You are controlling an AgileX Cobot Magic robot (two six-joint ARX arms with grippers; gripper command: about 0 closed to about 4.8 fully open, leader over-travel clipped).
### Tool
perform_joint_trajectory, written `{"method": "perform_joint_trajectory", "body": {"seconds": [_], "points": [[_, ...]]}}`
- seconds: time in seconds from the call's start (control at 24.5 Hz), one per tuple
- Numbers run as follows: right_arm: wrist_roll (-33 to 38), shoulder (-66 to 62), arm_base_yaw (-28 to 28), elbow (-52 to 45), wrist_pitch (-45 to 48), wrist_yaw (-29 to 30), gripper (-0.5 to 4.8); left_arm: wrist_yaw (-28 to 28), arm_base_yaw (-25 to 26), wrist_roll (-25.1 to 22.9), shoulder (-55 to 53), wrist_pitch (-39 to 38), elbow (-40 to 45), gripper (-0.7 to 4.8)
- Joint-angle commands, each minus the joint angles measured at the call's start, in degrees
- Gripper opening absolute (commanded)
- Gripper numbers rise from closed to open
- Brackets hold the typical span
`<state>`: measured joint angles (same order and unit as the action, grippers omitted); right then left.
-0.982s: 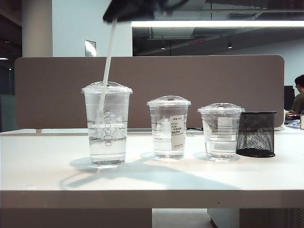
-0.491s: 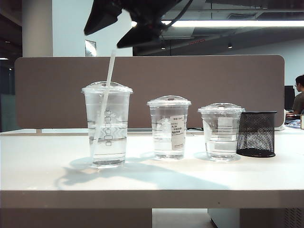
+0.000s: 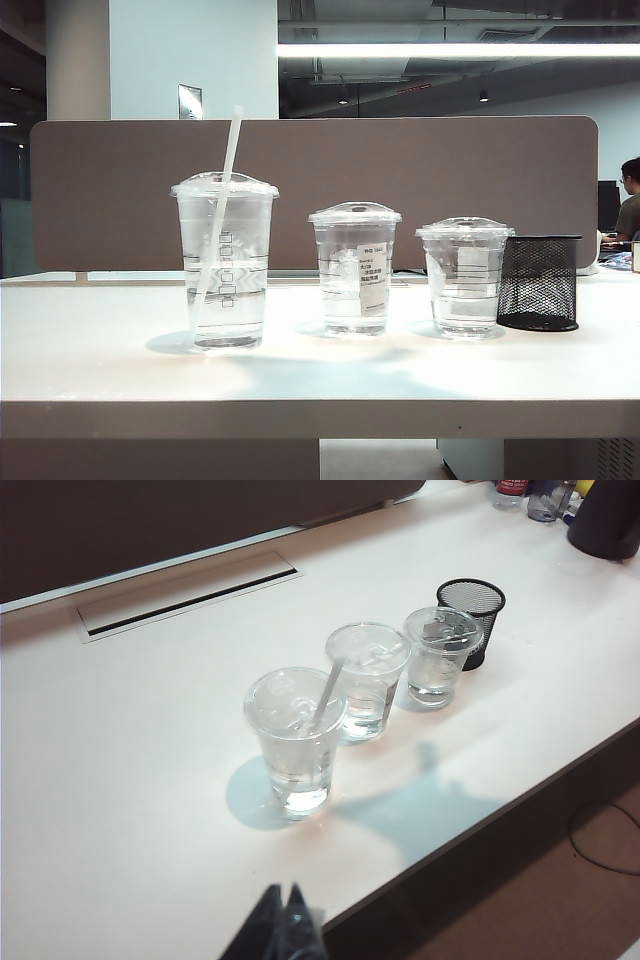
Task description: Pick up the straw and insert it into the large coffee cup.
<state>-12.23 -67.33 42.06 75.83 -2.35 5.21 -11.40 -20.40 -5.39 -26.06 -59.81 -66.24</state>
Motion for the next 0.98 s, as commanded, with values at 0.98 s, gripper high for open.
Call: {"method": "perform_joint_trajectory", "body": {"seconds": [0.98], "points": [[-3.08,64.52,-0.83,-51.23,-3.89,-15.69,-0.09,-8.72,-0.04,11.96,0.02,66.47,47.76,-0.03]]}}
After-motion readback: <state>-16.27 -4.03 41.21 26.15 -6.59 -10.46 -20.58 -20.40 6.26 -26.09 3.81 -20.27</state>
